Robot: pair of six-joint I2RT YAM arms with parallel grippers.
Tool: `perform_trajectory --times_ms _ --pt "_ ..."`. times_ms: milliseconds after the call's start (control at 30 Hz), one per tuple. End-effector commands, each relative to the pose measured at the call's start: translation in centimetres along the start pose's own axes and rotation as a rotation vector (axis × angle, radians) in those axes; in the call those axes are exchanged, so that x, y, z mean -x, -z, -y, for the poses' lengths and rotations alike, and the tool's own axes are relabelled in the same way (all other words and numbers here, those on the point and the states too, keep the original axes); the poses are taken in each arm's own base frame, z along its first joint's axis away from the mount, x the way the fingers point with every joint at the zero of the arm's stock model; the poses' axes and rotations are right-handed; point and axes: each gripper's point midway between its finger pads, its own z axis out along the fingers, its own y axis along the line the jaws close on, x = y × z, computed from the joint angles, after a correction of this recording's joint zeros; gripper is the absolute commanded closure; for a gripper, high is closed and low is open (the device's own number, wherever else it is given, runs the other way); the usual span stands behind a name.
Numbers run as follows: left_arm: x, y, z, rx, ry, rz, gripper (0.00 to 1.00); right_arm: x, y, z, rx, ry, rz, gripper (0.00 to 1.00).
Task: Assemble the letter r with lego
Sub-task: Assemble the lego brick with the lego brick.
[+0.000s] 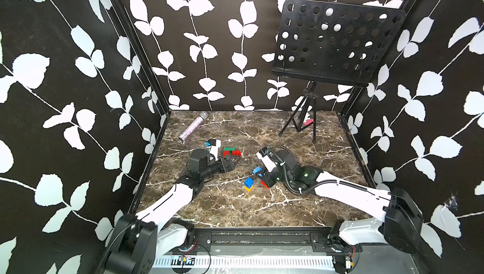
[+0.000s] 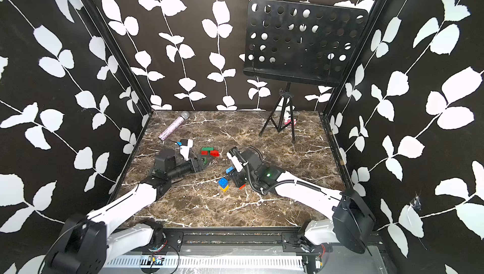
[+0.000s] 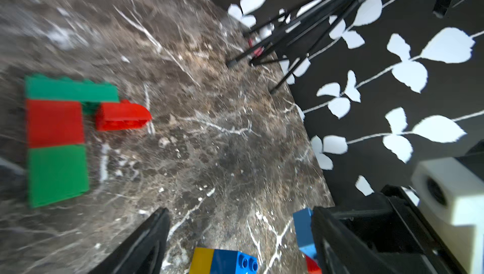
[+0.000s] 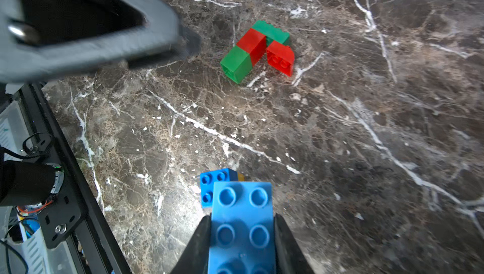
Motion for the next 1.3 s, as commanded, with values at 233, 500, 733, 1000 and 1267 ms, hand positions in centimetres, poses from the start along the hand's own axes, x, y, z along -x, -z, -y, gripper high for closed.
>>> perform_trajectory --times_ms 233,500,733,1000,1267 --pt "-3.3 -0.2 0.7 -0.131 0.055 -0.109 0.15 -0.2 -2.0 -1.4 -0.015 0.018 0.050 0.79" --pt "-5.1 0.2 0.9 -0.159 0.074 -0.184 0.17 -1.2 -2.9 -1.8 0.011 0.078 0.030 0.79" --pt "-7.3 -0.1 0.3 -0.124 0.060 -0.262 0.19 -1.6 -3.5 -1.9 0.019 0.112 0.014 0.79" --pt "-8.2 -0.9 0.1 -0.109 0.057 -0.296 0.21 -1.3 -3.8 -2.6 0.045 0.112 0.017 0.79" --pt "-8.6 -2.0 -0.2 -0.115 0.072 -0.317 0.23 -1.3 -4.3 -3.3 0.053 0.113 0.015 0.79"
